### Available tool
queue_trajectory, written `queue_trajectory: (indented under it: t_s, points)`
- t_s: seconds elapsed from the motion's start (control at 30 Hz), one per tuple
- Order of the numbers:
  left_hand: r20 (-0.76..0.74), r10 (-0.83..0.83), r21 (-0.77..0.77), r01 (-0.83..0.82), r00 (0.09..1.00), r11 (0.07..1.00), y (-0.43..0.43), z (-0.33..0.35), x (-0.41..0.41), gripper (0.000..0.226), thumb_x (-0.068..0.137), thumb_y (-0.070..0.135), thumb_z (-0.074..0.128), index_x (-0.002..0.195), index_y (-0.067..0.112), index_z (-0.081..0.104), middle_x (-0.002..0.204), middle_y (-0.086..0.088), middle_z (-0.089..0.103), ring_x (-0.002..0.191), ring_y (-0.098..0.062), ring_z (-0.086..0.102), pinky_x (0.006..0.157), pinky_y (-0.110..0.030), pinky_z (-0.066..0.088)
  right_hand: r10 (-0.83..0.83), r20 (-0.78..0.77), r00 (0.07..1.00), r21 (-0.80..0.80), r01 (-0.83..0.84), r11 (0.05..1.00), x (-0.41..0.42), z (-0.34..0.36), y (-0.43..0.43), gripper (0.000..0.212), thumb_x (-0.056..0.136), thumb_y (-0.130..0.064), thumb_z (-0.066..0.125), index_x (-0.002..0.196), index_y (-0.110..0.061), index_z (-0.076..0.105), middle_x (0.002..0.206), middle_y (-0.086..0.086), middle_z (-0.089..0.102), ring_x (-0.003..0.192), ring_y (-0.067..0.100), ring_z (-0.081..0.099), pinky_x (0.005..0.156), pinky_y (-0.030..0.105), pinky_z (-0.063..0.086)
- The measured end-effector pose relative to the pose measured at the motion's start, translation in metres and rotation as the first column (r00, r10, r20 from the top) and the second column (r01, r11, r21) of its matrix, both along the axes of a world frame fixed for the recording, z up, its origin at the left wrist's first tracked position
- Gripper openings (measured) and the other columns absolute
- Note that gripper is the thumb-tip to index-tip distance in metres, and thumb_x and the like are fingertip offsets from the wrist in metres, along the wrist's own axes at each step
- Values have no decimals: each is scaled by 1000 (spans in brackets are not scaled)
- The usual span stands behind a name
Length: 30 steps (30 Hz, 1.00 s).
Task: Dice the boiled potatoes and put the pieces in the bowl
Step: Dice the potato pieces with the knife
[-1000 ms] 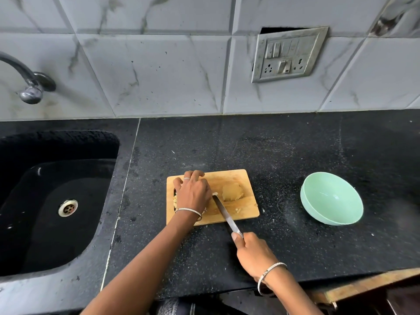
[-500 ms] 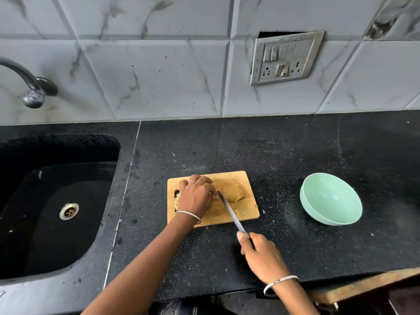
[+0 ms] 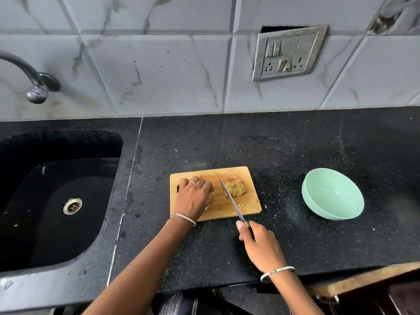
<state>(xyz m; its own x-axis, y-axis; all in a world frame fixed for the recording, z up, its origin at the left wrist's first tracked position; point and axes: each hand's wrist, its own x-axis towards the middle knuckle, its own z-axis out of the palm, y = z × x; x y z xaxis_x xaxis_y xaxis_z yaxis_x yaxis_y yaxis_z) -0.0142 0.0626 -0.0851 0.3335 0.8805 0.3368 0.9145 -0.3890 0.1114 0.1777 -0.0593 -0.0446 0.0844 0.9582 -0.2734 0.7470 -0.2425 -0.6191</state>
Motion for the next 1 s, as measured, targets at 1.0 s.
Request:
queue_trajectory:
  t_s: [1.0]
  points:
    - [487, 334, -366, -158, 807, 917, 10, 35, -13, 14, 75, 8, 68, 75, 21, 73, 75, 10, 70, 69, -8, 63, 70, -29, 53, 28, -3, 1000, -7, -28, 1000, 3, -9, -1, 44, 98, -59, 35, 85, -25, 59, 66, -6, 60, 71, 18, 61, 67, 35, 45]
